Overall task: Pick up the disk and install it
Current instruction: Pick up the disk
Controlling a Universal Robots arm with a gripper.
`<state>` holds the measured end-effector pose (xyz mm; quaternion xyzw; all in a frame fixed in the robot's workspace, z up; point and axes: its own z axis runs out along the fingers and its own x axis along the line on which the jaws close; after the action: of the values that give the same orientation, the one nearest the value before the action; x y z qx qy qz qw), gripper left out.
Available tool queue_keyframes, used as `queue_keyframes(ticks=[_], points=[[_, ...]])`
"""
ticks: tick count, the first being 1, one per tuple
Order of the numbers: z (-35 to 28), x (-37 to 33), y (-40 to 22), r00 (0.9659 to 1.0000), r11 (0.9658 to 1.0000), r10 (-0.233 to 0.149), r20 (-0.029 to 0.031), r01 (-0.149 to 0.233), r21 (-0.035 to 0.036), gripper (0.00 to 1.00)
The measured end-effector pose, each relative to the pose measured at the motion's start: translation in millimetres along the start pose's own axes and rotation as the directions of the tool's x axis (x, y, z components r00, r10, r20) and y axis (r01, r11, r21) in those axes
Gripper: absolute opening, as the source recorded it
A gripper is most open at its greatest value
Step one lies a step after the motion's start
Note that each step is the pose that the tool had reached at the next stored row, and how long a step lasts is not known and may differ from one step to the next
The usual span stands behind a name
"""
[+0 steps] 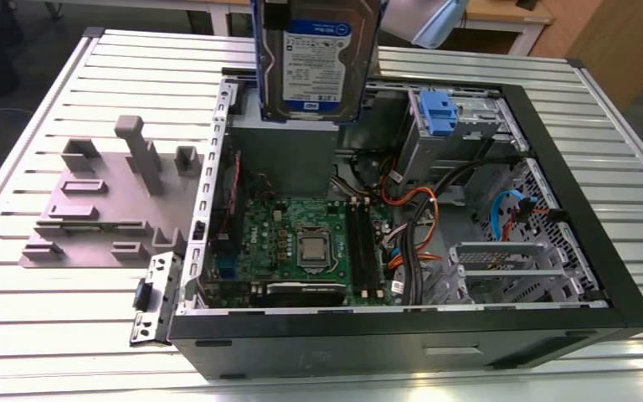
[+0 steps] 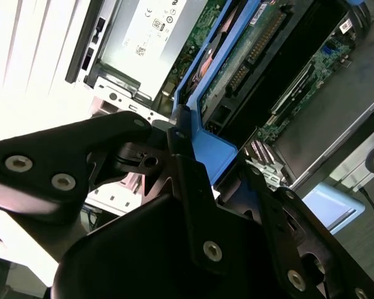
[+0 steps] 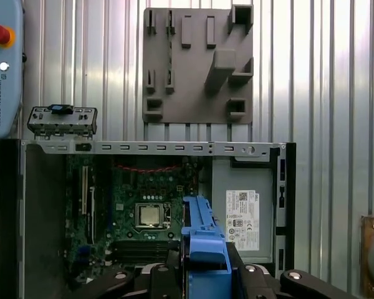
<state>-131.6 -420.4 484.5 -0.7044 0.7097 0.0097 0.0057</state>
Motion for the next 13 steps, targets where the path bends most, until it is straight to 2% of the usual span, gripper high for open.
queue_keyframes(ticks=[8,13], points=[[1.5,0.0,-14.9,1.0000,1.0000,0.003,-0.0001,-0.003,0.0002,0.36],[3.9,2.0,-18.0,1.0000,1.0000,0.008,-0.0001,-0.008,0.0017,0.36]])
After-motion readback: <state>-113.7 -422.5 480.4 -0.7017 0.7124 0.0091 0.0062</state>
